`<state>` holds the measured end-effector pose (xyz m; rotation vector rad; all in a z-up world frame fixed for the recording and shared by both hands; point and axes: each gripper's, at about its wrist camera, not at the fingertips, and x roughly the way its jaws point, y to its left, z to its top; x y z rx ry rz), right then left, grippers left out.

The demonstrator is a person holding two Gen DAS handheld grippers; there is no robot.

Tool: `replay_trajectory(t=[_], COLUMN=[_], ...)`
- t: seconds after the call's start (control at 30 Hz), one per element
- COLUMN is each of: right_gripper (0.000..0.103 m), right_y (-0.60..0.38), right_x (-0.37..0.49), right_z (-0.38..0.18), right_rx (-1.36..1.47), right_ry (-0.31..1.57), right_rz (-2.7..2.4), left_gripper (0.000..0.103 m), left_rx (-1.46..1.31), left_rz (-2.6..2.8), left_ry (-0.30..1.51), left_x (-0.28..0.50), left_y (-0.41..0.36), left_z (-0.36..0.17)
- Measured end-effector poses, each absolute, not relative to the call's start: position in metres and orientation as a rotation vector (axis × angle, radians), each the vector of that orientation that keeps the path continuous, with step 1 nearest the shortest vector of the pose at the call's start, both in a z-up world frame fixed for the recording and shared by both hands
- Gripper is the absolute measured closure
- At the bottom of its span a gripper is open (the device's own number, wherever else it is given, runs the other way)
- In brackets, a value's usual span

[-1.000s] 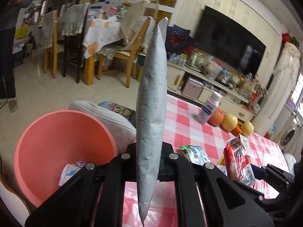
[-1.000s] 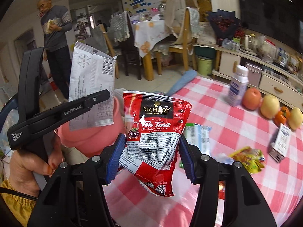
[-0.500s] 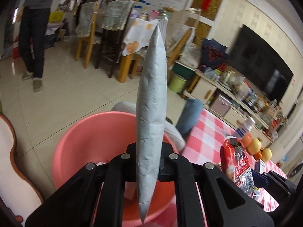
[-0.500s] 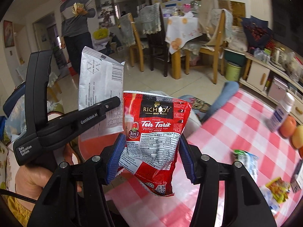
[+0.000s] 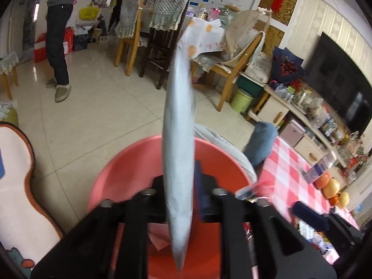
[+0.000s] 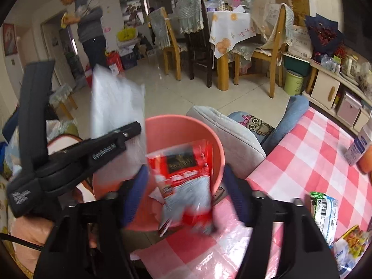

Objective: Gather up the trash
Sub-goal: 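Return both open tools to the table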

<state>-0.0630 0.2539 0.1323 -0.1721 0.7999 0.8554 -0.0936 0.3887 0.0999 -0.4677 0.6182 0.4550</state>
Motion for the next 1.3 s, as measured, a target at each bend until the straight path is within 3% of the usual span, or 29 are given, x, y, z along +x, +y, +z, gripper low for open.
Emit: replay_trajectory(t=[0.03, 0.07, 0.47, 0.77, 1.3], right_gripper=[0.019, 0.019, 0.013, 0.012, 0.005], right_y=[0.25, 0.246, 0.175, 0.133, 0.08], right_x=[-0.063, -0.064, -0.072, -0.084, -0.111], right_z=[0.134, 0.135, 0.154, 0.143, 0.137], right_rx=[-0.164, -0.158, -0.141, -0.179, -0.235], right_ry=[0.788, 0.778, 0.688, 0.678, 0.625], right_rz=[0.842, 0.83, 0.626, 0.561, 0.5], left_gripper=[0.044, 0.035, 0.02, 0.016, 0.016], left_rx=[-0.456, -0.445, -0.349, -0.281, -0.234], left_rz=[0.474, 0.483, 0.414, 0.288, 0.157], left_ry=[0.613, 0.607, 0.511, 0.428, 0.463], left_x=[-0.094, -0.094, -0.091, -0.087, -0.085], left_y=[0.387, 0.386, 0.358, 0.324, 0.284], left_z=[0.101, 0.103, 0.114, 0.119, 0.126])
